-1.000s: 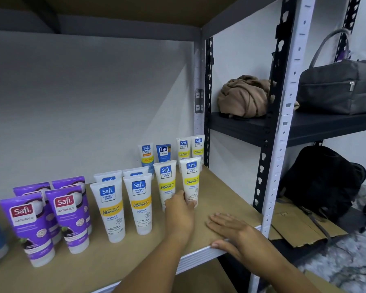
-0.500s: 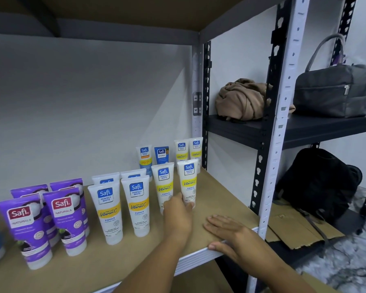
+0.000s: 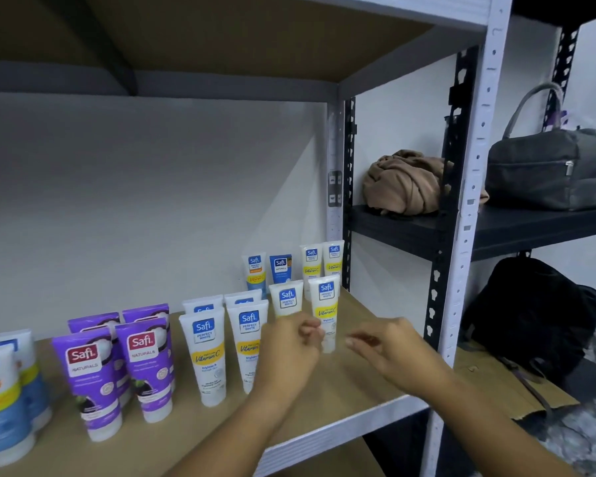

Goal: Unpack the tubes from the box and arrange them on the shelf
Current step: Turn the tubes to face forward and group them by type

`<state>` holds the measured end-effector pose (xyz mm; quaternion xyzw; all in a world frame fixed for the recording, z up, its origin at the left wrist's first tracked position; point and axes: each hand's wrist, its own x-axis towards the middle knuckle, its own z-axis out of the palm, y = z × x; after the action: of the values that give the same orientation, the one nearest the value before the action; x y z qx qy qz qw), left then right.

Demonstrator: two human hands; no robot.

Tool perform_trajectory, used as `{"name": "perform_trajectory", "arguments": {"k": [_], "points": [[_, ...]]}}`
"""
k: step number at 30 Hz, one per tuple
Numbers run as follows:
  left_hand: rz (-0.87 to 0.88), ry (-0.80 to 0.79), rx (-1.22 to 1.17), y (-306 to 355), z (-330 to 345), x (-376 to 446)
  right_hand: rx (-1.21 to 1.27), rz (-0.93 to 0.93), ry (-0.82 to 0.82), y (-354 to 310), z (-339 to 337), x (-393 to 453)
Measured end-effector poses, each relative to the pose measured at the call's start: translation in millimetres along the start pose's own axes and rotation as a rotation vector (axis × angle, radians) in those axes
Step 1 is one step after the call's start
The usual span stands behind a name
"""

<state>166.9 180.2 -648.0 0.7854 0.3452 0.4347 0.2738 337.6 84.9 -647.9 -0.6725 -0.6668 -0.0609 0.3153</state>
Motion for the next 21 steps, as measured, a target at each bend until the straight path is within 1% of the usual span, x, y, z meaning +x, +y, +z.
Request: {"name": "perform_trajectory", "arguments": {"k": [4,6,7,10,13,18,21], "points": [[0.122,0.079,-0.024,44,-49,63,-0.001,-0.062,0.158,-24,-29,72],[0.142,0.073,0.059,49,-70,99,-0.028,-0.069,0.198,-33,-38,110],[0.142,0.066,0.117,46,-80,118,-0.046,-0.060,0.185,-37,-41,128],[0.105,0.016,0.287,28,-101,167,-0.151,-0.038,0.065,-39,-37,183],[0.075,-0.063,0.440,1,-104,204,-0.264,-0.010,-0.077,-29,-13,234],[0.060,-0.299,0.673,-36,-88,248,-0.357,-0.020,-0.223,-12,34,287],[0.044,-0.398,0.755,-48,-77,266,-0.398,-0.056,-0.280,-5,53,303]]}}
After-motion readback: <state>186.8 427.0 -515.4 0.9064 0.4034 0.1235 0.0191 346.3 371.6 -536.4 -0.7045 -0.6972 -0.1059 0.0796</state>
